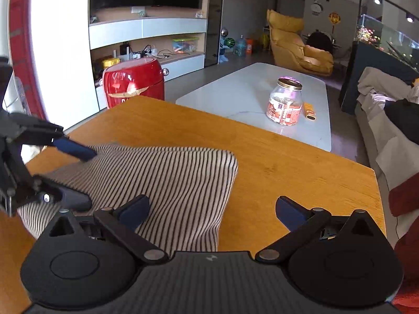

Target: Fold clothes

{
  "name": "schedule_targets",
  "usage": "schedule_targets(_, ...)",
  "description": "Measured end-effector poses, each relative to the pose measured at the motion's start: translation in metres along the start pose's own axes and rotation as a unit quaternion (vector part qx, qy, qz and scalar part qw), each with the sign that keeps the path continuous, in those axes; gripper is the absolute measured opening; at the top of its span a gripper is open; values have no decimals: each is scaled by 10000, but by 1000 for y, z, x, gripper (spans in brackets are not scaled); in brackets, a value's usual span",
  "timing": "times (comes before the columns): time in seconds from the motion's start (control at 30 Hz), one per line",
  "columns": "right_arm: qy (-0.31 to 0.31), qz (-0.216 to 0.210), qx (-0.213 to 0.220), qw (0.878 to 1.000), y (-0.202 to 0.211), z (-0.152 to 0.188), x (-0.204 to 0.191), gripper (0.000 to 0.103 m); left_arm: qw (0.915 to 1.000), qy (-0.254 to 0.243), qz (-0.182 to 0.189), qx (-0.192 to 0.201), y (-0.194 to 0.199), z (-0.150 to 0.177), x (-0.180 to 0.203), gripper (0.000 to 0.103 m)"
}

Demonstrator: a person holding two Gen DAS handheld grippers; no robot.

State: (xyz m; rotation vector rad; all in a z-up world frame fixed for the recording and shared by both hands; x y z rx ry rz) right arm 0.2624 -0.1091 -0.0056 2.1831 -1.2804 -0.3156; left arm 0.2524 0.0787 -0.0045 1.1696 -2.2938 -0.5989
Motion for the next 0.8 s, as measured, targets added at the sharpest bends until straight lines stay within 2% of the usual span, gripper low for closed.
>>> schedule_targets(0.17, -388, 132, -58, 9991, -10, 10, 0, 103, 9999, -83, -60, 28, -6, 0, 2, 96)
schedule_targets(0.3, -279, 250, 10, 9993, -7, 13, -3, 103, 9998, -120, 19, 128, 1, -7, 6, 96)
schedule_targets(0.6, -553, 364, 104, 9978, -3, 20, -2, 103, 9985, -246, 270, 414, 21, -23, 18, 96)
schedule_targets(0.8, -374, 610, 84, 9974, -1, 17, -7, 103, 9980, -220, 214, 561, 21, -36, 15, 96)
Point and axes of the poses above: each gripper's, at about its wrist camera, not at the fingertips, and y roughly against the way its jaws point, x to its right, z to its underside, the point moved 7 cm from there along -y, roughly the way its jaws point, and after that the axes turned 3 degrees about x, right-handed, at the moved point
